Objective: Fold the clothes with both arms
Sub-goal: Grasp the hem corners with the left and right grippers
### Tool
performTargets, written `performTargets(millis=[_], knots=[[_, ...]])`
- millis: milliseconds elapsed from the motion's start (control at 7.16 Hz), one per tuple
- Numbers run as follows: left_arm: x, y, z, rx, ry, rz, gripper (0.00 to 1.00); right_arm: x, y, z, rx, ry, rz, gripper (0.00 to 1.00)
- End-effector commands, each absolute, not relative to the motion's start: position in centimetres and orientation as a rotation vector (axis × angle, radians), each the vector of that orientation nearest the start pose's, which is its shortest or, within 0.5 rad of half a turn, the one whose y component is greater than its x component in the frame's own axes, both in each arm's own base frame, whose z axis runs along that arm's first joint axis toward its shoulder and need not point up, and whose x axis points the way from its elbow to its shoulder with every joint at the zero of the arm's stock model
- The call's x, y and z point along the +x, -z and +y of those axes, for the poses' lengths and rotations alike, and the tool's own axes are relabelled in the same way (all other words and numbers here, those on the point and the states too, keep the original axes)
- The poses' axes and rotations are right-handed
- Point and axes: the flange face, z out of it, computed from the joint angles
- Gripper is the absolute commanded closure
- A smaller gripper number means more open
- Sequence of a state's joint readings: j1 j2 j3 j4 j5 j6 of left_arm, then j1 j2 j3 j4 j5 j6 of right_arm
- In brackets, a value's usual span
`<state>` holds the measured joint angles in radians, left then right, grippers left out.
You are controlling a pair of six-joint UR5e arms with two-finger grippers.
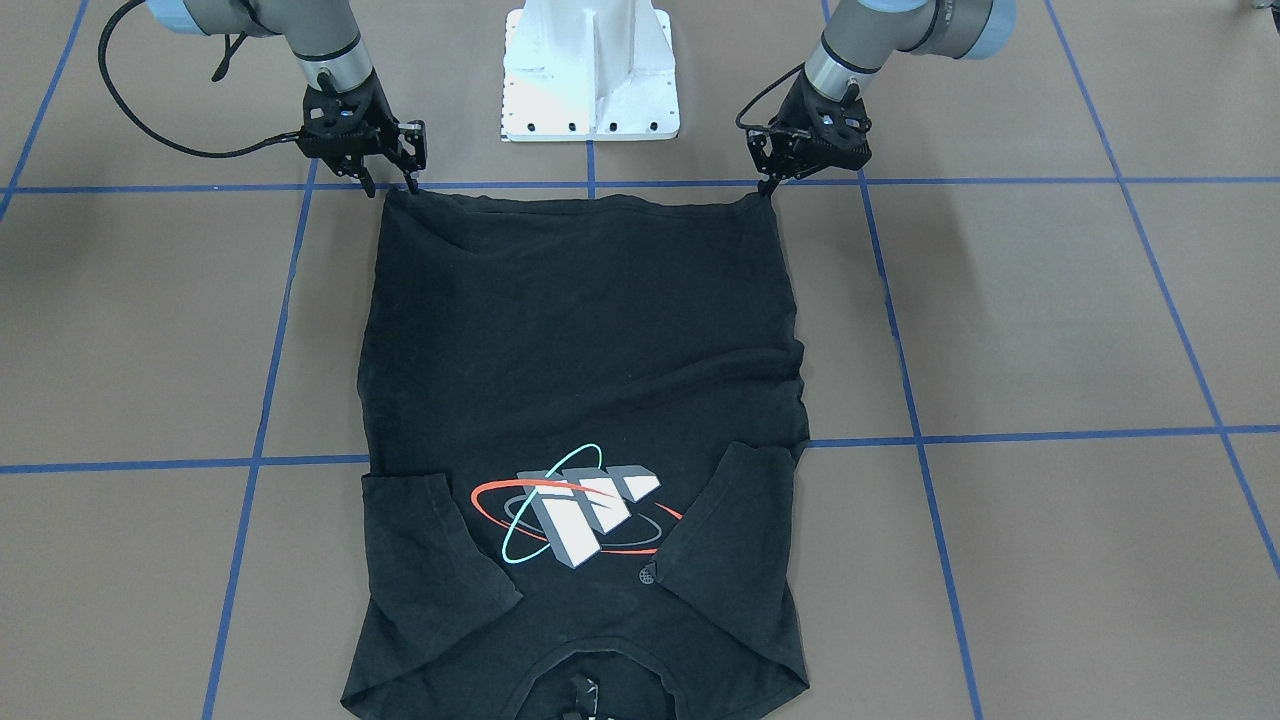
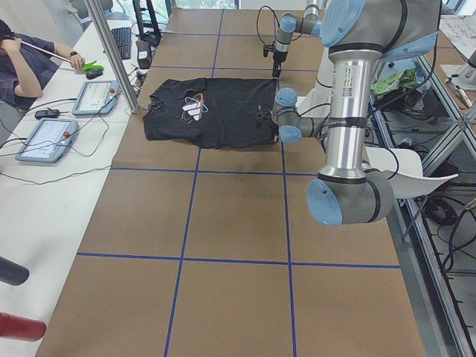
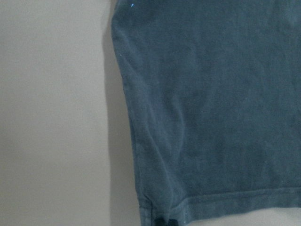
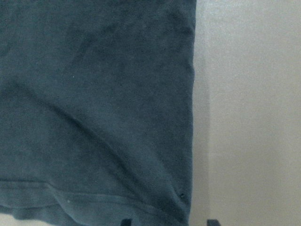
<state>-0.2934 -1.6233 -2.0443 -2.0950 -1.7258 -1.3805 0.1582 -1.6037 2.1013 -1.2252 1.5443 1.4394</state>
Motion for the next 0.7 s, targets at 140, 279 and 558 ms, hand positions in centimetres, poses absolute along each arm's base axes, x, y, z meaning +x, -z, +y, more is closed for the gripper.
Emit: performTargets(millis=[140, 279, 558], knots=[[43.98, -35.11, -25.59, 0.115, 0.011, 1.053, 1.00, -44.58, -40.19, -19.72, 0.134, -0.013, -0.805, 0.44], [43.90, -35.11, -25.72, 0.117, 0.014, 1.053, 1.00, -44.67, -40.19, -19.54, 0.135, -0.010, -0.805, 0.45], [43.89, -35.19, -25.56, 0.115, 0.010, 1.051, 1.00, -44.92, -40.13, -19.19, 0.131, -0.002, -0.808, 0.53]])
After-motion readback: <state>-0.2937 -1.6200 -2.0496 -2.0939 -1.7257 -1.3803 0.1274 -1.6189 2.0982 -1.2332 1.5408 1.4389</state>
